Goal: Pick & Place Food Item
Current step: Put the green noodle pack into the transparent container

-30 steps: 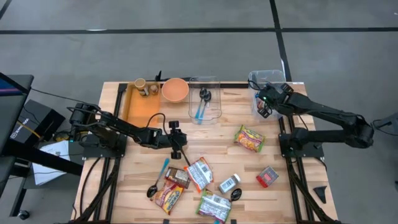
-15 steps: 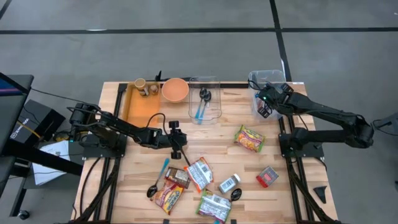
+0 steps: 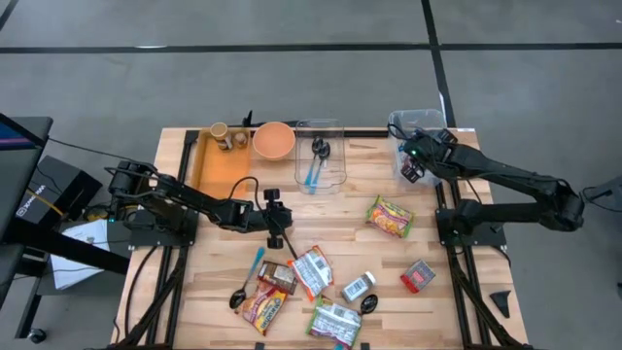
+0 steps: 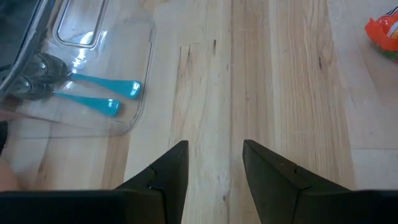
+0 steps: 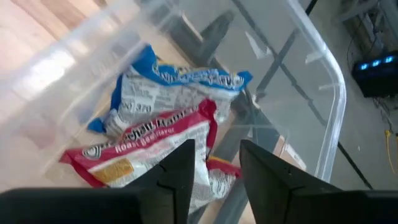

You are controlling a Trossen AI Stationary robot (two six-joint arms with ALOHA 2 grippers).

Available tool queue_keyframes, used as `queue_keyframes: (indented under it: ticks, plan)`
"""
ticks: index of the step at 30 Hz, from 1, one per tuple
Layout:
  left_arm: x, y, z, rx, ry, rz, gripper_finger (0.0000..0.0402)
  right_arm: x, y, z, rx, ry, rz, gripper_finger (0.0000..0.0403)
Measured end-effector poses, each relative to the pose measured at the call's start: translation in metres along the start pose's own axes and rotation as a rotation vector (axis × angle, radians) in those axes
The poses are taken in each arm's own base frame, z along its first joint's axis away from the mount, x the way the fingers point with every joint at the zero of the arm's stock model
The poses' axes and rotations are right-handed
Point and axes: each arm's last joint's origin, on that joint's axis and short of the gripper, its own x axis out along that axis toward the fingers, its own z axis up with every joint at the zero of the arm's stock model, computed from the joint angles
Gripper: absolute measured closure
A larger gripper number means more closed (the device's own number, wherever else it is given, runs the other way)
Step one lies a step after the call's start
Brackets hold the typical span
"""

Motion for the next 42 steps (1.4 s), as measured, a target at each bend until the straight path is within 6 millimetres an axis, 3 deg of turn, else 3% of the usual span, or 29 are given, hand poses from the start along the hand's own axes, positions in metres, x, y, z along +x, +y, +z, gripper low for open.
queue_keyframes:
  ticks: [4,9,15,24,30,37,42]
  plan:
    - [0.000,0.000,0.001,-0.002,-0.006,0.001,0.0257,-0.012,-0.004,0.012,-0.007,-0.057,0.011,0.0273]
    - [0.000,0.000,0.001,-0.004,-0.013,0.001,0.0257,-0.043,-0.011,0.035,0.038,-0.199,0.059,0.0275]
    - [0.000,0.000,0.001,-0.006,-0.013,0.001,0.0257,-0.078,0.006,0.049,-0.019,-0.382,0.357,0.0275]
    - [0.000,0.000,0.001,-0.029,-0.014,0.001,0.0257,-0.116,0.045,0.029,-0.118,-0.401,0.682,0.0276]
    - [0.000,0.000,0.002,-0.051,-0.015,0.000,0.0257,-0.140,0.071,0.011,-0.206,-0.384,0.799,0.0276]
    - [0.000,0.000,0.002,-0.061,-0.023,0.000,0.0257,-0.151,0.090,-0.003,-0.301,-0.363,0.839,0.0276]
    - [0.000,0.000,0.003,-0.063,-0.024,0.000,0.0257,-0.149,0.089,-0.001,-0.285,-0.353,0.828,0.0276]
